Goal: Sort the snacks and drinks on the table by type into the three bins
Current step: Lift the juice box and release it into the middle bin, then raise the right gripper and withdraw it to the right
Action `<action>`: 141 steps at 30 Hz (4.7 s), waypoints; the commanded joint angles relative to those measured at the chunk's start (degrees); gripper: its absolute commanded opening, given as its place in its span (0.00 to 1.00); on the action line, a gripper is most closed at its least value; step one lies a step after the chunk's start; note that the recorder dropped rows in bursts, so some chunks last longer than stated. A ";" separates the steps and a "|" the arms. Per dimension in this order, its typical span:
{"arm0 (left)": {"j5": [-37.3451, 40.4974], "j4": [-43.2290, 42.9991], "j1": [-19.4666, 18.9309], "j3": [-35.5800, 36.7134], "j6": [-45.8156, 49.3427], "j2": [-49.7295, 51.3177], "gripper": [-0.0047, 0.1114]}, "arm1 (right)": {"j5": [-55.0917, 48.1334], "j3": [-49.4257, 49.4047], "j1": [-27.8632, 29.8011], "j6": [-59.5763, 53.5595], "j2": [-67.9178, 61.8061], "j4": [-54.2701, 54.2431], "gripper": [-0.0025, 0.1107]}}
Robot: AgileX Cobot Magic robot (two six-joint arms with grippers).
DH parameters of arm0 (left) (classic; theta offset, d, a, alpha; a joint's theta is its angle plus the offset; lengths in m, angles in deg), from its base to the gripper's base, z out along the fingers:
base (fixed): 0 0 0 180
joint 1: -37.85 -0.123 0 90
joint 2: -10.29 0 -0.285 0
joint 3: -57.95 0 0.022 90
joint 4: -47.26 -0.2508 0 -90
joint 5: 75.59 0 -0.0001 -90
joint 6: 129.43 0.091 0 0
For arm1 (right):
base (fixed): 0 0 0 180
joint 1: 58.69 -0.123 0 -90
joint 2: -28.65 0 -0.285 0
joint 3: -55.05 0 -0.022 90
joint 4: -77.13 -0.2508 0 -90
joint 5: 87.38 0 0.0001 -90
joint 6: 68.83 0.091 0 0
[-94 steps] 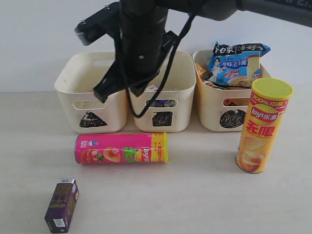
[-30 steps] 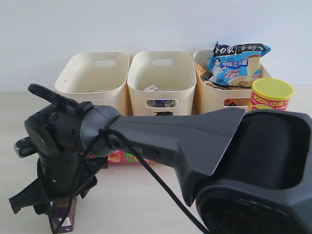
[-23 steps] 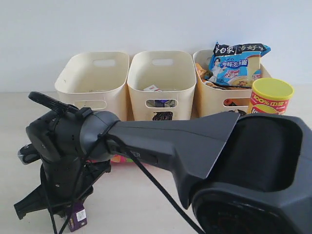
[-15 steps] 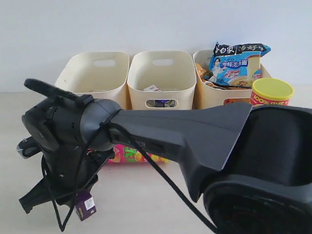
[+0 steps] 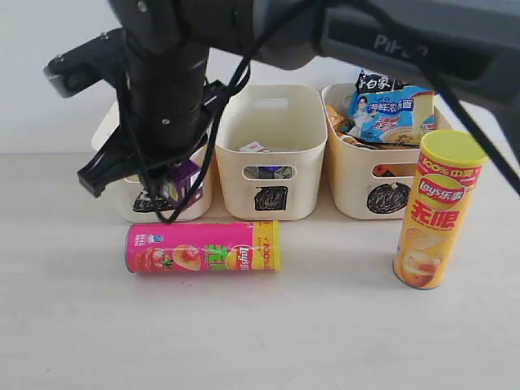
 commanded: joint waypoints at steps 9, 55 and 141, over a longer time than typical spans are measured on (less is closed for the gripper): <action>-0.30 -0.03 -0.19 -0.02 -0.31 -0.17 0.08 | 16.37 0.27 11.17 -4.60 0.41 1.08 0.02; -0.30 -0.03 -0.19 -0.02 -0.31 -0.17 0.08 | 31.12 -17.16 16.44 -9.27 6.88 -0.20 0.02; -0.30 -0.03 -0.19 -0.02 -0.31 -0.17 0.08 | 37.01 -29.29 27.42 -4.51 9.58 0.17 0.02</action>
